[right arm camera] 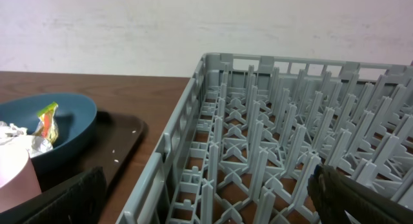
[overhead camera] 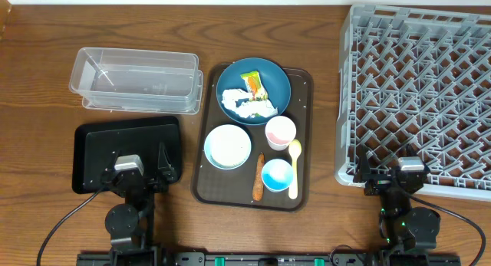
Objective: Sort waste into correct bins and load items into the dishwasher rack
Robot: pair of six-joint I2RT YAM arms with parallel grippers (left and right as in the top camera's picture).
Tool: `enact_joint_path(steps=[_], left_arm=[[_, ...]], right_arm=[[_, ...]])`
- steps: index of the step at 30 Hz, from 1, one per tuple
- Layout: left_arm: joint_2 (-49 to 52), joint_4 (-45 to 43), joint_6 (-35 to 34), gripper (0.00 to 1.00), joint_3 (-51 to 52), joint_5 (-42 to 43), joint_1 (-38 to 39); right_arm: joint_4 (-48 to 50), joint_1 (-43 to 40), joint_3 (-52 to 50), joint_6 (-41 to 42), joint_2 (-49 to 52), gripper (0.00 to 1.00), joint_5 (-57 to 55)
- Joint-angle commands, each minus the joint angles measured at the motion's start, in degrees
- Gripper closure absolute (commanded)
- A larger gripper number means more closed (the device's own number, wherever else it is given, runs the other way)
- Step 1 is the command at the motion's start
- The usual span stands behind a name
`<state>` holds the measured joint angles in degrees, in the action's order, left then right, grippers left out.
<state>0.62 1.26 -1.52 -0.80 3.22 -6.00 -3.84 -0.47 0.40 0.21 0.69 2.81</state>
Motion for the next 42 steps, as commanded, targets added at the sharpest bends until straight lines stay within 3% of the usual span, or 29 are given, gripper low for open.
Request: enact_joint_path(steps=[1, 6, 11, 18, 24, 29, 35, 42], left_arm=[[-0.4, 2.5, 0.0, 0.02, 0.6, 0.6, -0.3], [-0.4, 2.5, 0.0, 0.02, 0.6, 0.6, -0.3], [-0.4, 2.4, -1.5, 0.02, 0.6, 0.6, -0.3], [0.4, 4.2, -4.2, 0.02, -2.3, 2.1, -0.3], [7.5, 11.0, -5.0, 0.02, -11.7, 2.7, -0.3], [18.3, 16.3, -5.0, 0.02, -21.3, 8.3, -0.3], [34.4, 28.7, -5.0, 0.02, -36.3, 15.5, -0.3], [51.6, 53.9, -5.0, 0.02, -56.5, 17.1, -0.3]], right_arm=[[-0.2, 0.5, -0.1, -0.7, -0.3, 0.01, 0.2], [-0.2, 0.5, -0.1, 0.3, -0.3, 0.01, 0.3], [-0.2, 0.5, -0.1, 7.3, -0.3, 0.01, 0.5], [-1.7, 0.5, 2.2, 7.4, -0.2, 0.01, 0.4], [-7.9, 0.5, 11.1, 6.6, 4.3, 0.01, 0.4], [-17.0, 0.5, 22.0, 6.0, 13.4, 0.01, 0.5], [-32.2, 0.5, 37.0, 6.0, 28.2, 0.01, 0.5], [-44.7, 0.5, 49.3, 5.9, 42.3, 0.01, 0.4]])
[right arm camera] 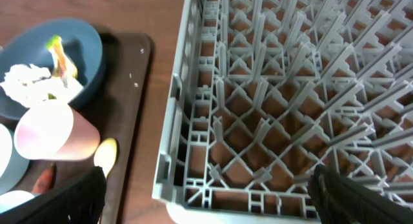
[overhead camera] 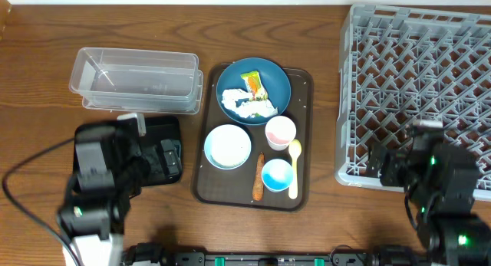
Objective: Sort waste into correct bins and load items into the dishwasher rack
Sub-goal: 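Reach the left gripper to the blue plate and grasp the tissues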
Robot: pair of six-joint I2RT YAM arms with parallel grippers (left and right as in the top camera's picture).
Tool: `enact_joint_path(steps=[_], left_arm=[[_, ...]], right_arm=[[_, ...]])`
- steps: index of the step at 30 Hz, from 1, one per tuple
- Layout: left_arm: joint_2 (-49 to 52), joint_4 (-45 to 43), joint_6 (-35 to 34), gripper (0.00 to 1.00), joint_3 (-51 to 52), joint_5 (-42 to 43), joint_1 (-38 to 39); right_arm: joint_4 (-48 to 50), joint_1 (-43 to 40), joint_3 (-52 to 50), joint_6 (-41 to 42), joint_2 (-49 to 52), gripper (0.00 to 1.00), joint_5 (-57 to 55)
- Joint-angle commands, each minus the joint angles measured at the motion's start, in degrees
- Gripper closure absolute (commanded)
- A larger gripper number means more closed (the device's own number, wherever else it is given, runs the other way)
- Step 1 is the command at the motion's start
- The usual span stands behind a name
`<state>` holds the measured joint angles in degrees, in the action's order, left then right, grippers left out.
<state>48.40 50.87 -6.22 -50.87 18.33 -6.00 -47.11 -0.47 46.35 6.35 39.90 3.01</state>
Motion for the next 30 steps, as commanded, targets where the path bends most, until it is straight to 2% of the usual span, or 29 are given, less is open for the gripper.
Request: enact_joint_path(steps=[1, 5, 9, 18, 25, 30], left_arm=[[5.6, 7.5, 0.1, 0.02, -8.9, 2.0, -0.3], [10.1, 16.5, 0.1, 0.02, -14.8, 1.8, -0.3], [11.1, 17.7, 0.1, 0.02, -14.9, 1.8, -0.3], [13.1, 7.8, -1.5, 0.02, -14.9, 1.9, 1.3], [20.8, -0.4, -1.6, 0.03, -15.5, 1.2, 12.1], [28.5, -6.9, -1.6, 0.04, -17.3, -6.0, 20.7]], right_arm=[[-2.1, 0.5, 4.1, -0.2, 4.3, 0.01, 0.3], [-4.2, 0.5, 4.7, -0.2, 7.1, 0.01, 1.0], [-6.0, 0.5, 4.7, -0.2, 7.6, 0.01, 2.2], [-6.1, 0.5, 4.7, -0.2, 7.6, 0.01, 2.2], [-6.1, 0.5, 4.7, -0.2, 7.6, 0.01, 2.2], [-6.1, 0.5, 4.7, -0.2, 7.6, 0.01, 2.2]])
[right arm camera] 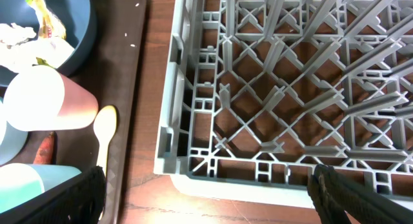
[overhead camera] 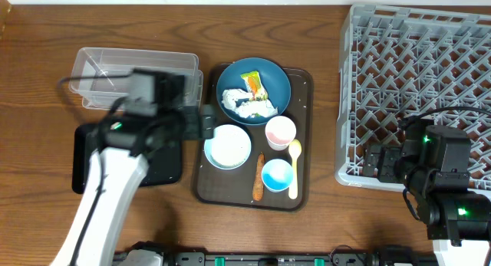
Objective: Sort waste into correct bins and load items into the dishwasher rack
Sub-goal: 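Reach the left gripper to the blue plate and grasp the tissues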
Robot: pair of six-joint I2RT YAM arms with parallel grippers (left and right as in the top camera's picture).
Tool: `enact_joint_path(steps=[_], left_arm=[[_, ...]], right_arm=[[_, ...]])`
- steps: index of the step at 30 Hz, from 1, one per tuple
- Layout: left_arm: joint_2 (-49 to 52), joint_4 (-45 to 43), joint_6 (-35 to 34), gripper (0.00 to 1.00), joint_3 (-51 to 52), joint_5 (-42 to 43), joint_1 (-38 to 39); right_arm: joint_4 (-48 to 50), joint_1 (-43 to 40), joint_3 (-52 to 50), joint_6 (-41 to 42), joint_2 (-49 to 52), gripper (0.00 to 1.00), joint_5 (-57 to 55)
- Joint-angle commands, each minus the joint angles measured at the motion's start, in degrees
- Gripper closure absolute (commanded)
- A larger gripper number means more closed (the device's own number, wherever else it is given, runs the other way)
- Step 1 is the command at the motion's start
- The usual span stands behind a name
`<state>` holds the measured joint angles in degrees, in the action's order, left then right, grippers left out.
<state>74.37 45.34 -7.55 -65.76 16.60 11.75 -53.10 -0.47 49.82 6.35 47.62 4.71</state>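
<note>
A brown tray [overhead camera: 304, 143] holds a blue plate [overhead camera: 253, 87] with a colourful wrapper [overhead camera: 254, 85] and white crumpled paper [overhead camera: 247, 106]. Also on it are a white bowl [overhead camera: 227, 146], pink cup [overhead camera: 280, 131], light blue cup [overhead camera: 277, 174], yellow spoon [overhead camera: 294, 168] and carrot [overhead camera: 258, 186]. My left gripper [overhead camera: 205, 122] hovers at the tray's left edge beside the bowl, fingers apart, holding nothing. My right gripper [right arm camera: 210, 208] is open over the front left corner of the grey rack [right arm camera: 271, 101]; the pink cup [right arm camera: 48, 109] and spoon [right arm camera: 105, 130] lie to its left.
A clear plastic bin [overhead camera: 134, 78] sits at the back left, and a black bin [overhead camera: 92, 155] lies in front of it under my left arm. The rack [overhead camera: 418, 90] fills the right side of the wooden table [overhead camera: 322, 21].
My left arm has reached right and back, from over the black bin to the tray's left edge. My right gripper has tilted further down over the rack's front left corner.
Both arms first rested low at the front edge, grippers open, the right one looking level across the rack. Then both had risen, the left over the black bin. Now the left is at the tray, the right above the rack corner.
</note>
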Motion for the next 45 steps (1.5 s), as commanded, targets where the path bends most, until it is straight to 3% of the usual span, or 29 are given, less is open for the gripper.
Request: enact_joint_path(steps=[1, 7, 16, 21, 25, 43, 45], left_arm=[[4.4, -3.6, -0.1, 0.03, -2.6, -6.0, 4.8], [13.0, -16.0, 2.0, 0.04, -2.7, -13.1, 11.5], [23.2, -24.4, 3.2, 0.24, -2.7, -13.2, 12.8], [26.6, -25.3, 3.2, 0.27, -2.7, -13.2, 13.0], [27.9, -25.3, 2.9, 0.38, -2.7, -10.2, 13.0], [32.9, -25.6, 3.0, 0.38, -2.7, -8.3, 13.7], [32.9, -26.1, 3.0, 0.43, -2.7, -8.3, 13.7]], right_arm=[[-0.1, 0.5, 1.2, -0.2, -0.1, 0.01, 0.5], [-0.1, 0.5, 1.2, -0.2, -0.1, 0.01, 0.5], [-0.2, 0.5, 1.2, -0.2, -0.1, 0.01, 0.5], [-0.3, 0.5, 1.1, -0.2, -0.1, 0.01, 0.4], [-0.4, 0.5, 1.1, -0.2, -0.1, 0.01, 0.5], [-0.7, 0.5, 1.1, -0.2, -0.1, 0.01, 0.5], [-0.7, 0.5, 1.1, -0.2, -0.1, 0.01, 0.5]])
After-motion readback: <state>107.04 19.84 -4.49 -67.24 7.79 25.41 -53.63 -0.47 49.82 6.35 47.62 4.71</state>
